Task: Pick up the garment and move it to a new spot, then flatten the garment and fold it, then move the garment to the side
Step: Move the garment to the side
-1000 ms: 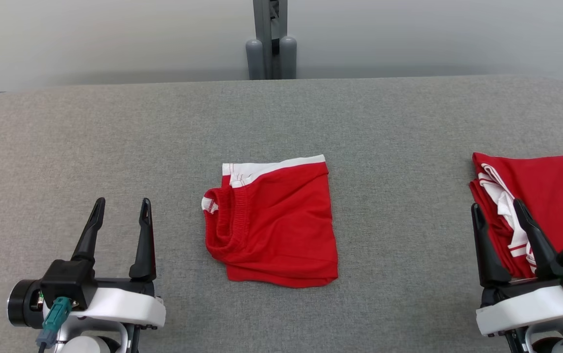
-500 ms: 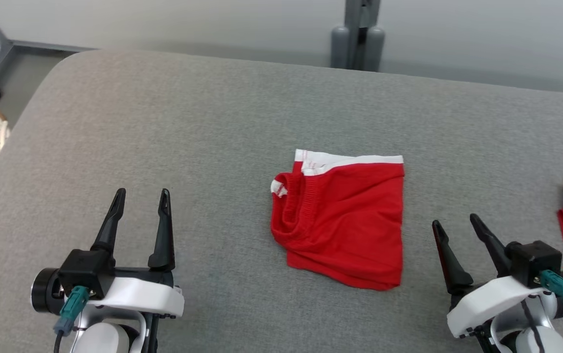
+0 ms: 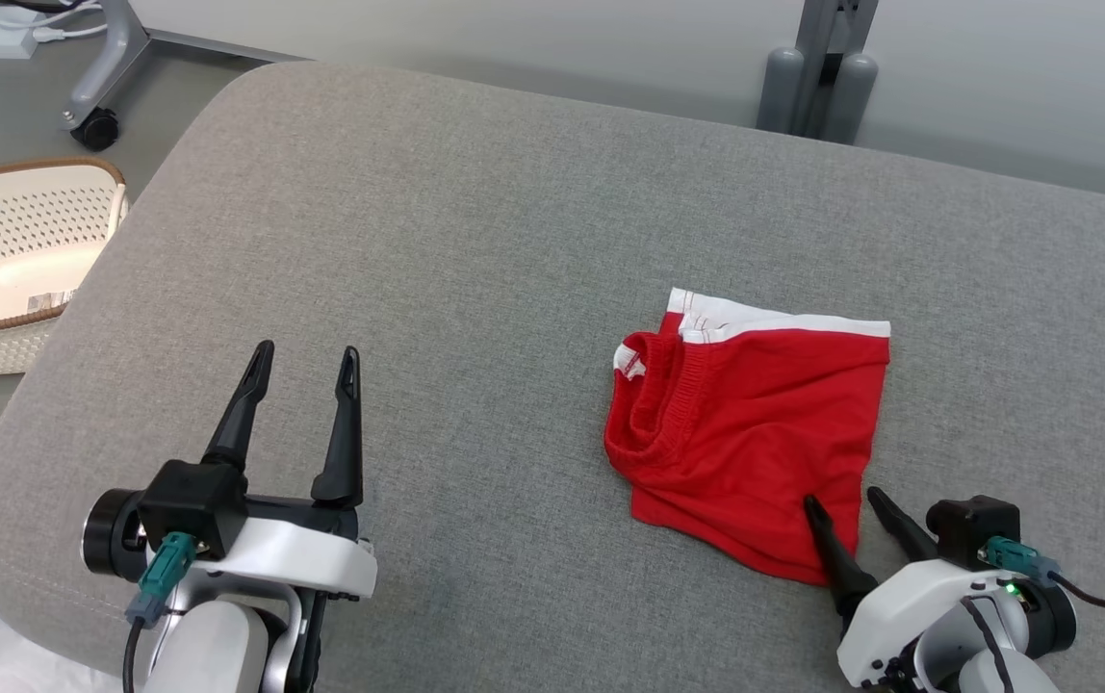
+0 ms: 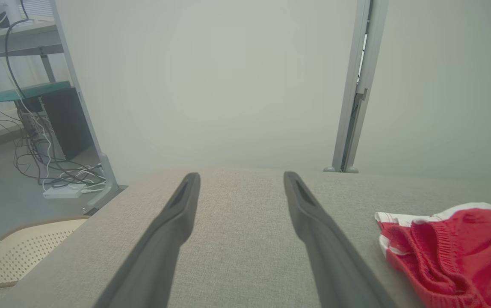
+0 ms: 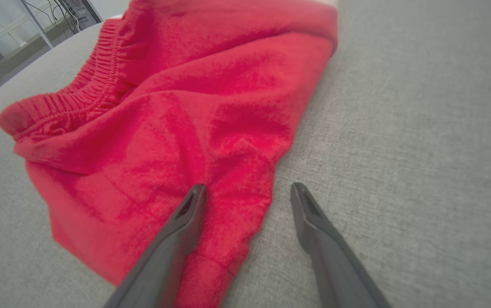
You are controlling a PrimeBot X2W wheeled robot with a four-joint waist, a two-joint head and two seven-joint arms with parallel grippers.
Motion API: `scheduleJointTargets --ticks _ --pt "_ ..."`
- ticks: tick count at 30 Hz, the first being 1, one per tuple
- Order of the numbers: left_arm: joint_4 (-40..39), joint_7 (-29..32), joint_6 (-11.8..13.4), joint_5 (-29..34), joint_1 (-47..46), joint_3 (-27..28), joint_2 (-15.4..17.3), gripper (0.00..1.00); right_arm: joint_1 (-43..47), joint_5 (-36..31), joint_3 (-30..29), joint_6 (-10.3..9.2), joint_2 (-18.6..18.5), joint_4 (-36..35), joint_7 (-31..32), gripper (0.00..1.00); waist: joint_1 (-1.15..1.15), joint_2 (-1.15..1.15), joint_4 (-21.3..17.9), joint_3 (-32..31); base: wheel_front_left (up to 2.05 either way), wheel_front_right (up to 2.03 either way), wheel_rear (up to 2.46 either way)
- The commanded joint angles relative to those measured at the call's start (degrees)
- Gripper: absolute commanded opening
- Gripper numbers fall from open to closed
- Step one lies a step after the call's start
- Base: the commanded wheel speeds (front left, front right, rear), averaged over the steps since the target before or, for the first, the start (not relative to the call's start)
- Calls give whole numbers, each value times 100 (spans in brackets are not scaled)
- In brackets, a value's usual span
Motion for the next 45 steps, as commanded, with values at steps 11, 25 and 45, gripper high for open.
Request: scheduleJointTargets --ticks 11,25,45 --pt "33 -73 -22 25 -210 -3 59 100 -293 160 214 1 -71 172 -248 0 0 0 -420 41 0 0 0" --pt "-281 82 -85 149 -539 -143 270 100 -201 -61 441 1 -830 -690 -118 0 0 0 -2386 404 0 0 0" --pt "-381 296 -166 278 -1033 -425 360 100 -2005 191 -66 1 -2236 91 -672 0 0 0 -3044 961 0 0 0"
